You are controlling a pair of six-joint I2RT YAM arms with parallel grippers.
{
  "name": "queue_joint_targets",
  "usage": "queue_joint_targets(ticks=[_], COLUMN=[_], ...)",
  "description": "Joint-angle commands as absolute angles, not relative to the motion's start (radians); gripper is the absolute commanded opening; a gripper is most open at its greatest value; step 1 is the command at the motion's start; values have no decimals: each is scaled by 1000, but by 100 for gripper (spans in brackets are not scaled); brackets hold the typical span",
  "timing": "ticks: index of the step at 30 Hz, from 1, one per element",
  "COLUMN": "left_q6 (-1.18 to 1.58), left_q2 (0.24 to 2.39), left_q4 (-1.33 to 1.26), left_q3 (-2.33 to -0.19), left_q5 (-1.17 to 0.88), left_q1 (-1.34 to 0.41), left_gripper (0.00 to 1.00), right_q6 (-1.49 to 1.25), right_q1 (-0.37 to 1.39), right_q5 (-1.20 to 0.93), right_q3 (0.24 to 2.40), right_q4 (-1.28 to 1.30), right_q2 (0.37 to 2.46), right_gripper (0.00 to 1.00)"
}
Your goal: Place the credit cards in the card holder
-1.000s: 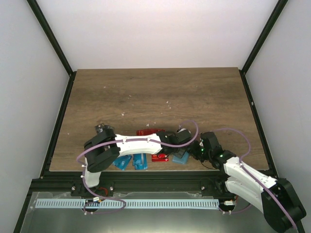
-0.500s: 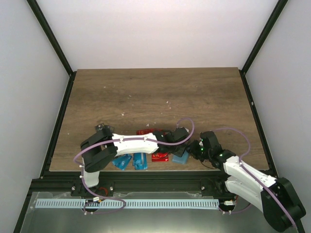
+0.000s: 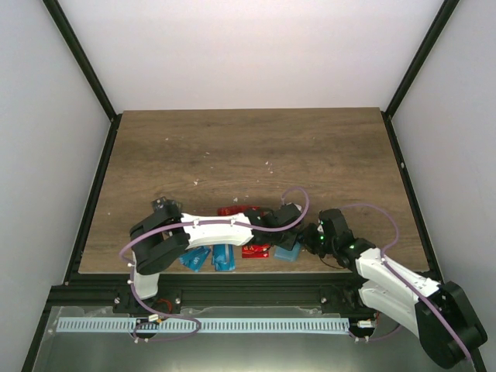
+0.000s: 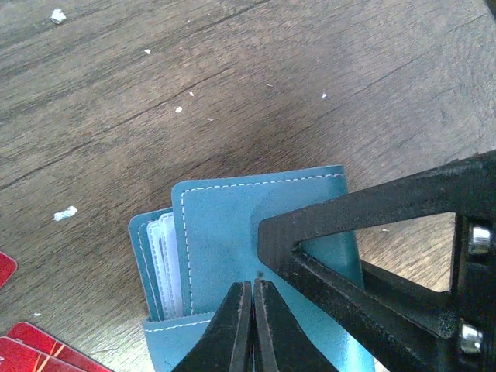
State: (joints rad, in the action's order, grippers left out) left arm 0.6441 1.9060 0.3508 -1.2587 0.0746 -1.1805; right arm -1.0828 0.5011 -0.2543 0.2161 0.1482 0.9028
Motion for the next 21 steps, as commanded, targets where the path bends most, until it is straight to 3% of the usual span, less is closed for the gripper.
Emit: queue_joint_targets(ticks=[1, 21], left_q6=[663, 681], left_q2=[1923, 1938], left_q4=[301, 269], left_q3=[-1249, -1240], left_q5=[70, 88], left_q1=[-1178, -1178], left_gripper=[4, 4], right_q6=[-1083, -1090], right_q1=[510, 510], right_q5=[-217, -218], right_q3=[213, 212], right_q4=[233, 232], right_q2=[929, 928], right_gripper=[1, 1])
